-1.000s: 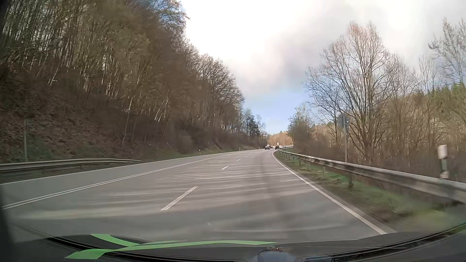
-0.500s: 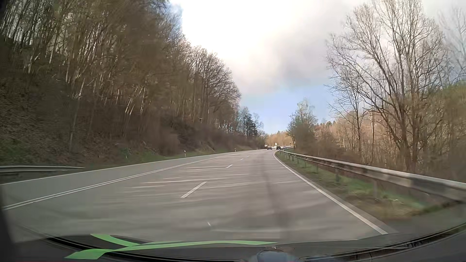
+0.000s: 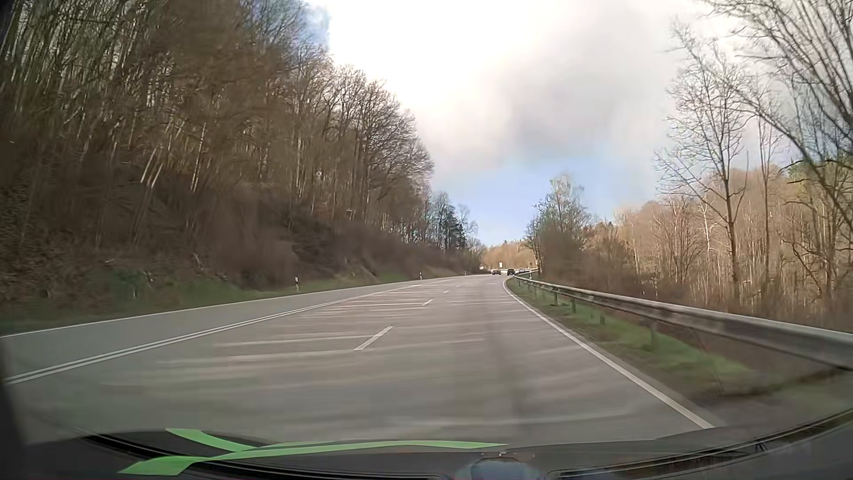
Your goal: Follow the waypoints while adhering to traffic rules and regulations
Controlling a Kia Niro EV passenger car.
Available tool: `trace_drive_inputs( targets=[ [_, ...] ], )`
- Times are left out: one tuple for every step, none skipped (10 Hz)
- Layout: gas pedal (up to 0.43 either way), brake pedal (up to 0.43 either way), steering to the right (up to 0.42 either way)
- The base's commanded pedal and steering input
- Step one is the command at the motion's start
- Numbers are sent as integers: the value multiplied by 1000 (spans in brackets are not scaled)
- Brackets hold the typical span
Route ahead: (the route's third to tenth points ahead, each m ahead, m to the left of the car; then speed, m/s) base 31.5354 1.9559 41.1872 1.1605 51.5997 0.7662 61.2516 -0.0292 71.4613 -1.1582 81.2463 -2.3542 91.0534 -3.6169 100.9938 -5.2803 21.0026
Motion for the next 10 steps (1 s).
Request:
trace_drive_inputs(
  targets=[
    [268,0,6],
    [268,0,6],
    [268,0,6],
    [268,0,7],
    [268,0,7],
    [268,0,8],
    [268,0,8],
    [268,0,8],
    [268,0,8],
    [268,0,8]
  ],
)
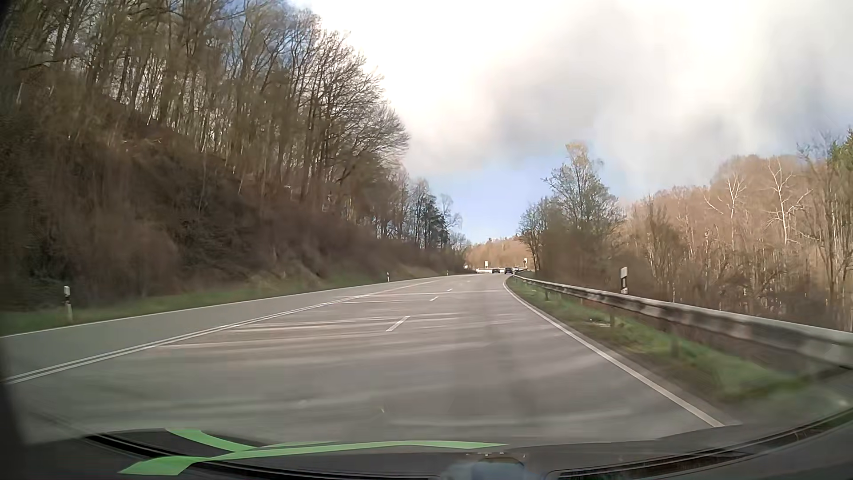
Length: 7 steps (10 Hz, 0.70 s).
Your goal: Follow the waypoints while adhering to traffic rules and regulations
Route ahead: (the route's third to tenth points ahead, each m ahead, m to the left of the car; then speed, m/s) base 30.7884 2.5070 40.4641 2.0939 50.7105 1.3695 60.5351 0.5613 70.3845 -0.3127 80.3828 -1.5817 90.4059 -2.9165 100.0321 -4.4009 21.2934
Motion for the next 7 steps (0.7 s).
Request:
trace_drive_inputs(
  targets=[
    [260,0,8],
    [260,0,8],
    [260,0,8],
    [260,0,8],
    [260,0,8],
    [260,0,8],
    [260,0,8]
  ],
)
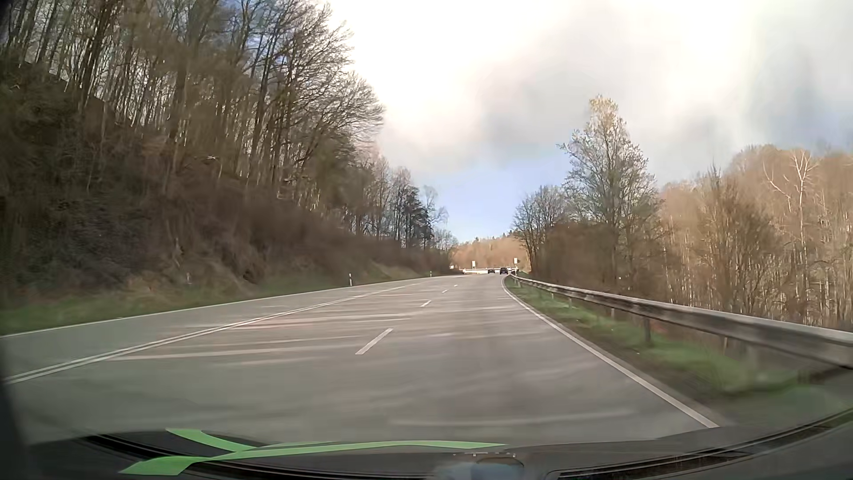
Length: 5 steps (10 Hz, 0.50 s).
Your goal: Follow the waypoints while adhering to traffic rules and regulations
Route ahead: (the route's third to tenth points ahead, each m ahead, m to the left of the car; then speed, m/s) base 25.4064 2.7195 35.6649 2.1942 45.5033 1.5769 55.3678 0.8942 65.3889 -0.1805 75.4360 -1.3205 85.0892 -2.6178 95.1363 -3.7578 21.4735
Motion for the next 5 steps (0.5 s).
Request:
trace_drive_inputs(
  targets=[
    [260,0,8],
    [260,0,8],
    [260,0,8],
    [260,0,7],
    [248,0,7]
  ],
)
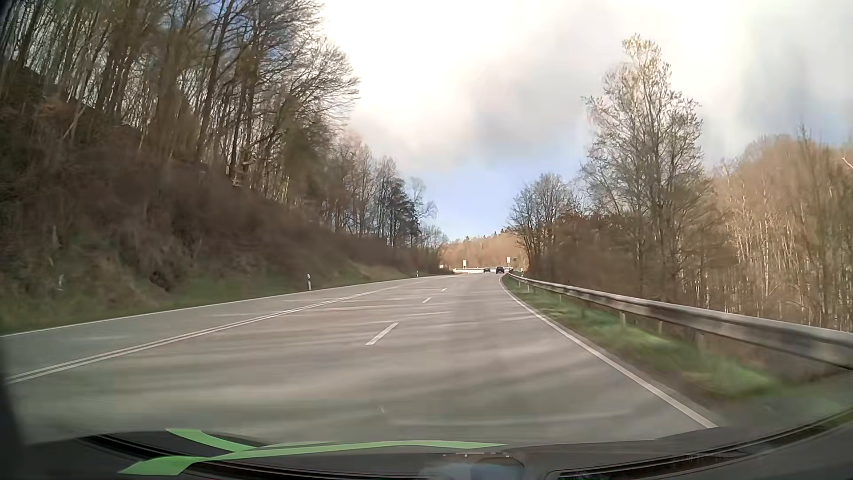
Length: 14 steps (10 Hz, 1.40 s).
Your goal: Follow the waypoints while adhering to traffic rules and regulations
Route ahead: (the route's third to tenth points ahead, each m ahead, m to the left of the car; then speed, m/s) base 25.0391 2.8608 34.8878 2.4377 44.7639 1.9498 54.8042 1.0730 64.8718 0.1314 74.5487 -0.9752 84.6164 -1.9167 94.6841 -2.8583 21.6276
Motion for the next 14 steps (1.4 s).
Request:
trace_drive_inputs(
  targets=[
    [240,0,7],
    [228,0,6],
    [228,0,7],
    [228,0,7],
    [228,0,6],
    [228,0,7],
    [228,0,7],
    [228,0,7],
    [228,0,7],
    [228,0,7],
    [228,0,7],
    [228,0,7],
    [228,0,7],
    [228,0,7]
  ],
)
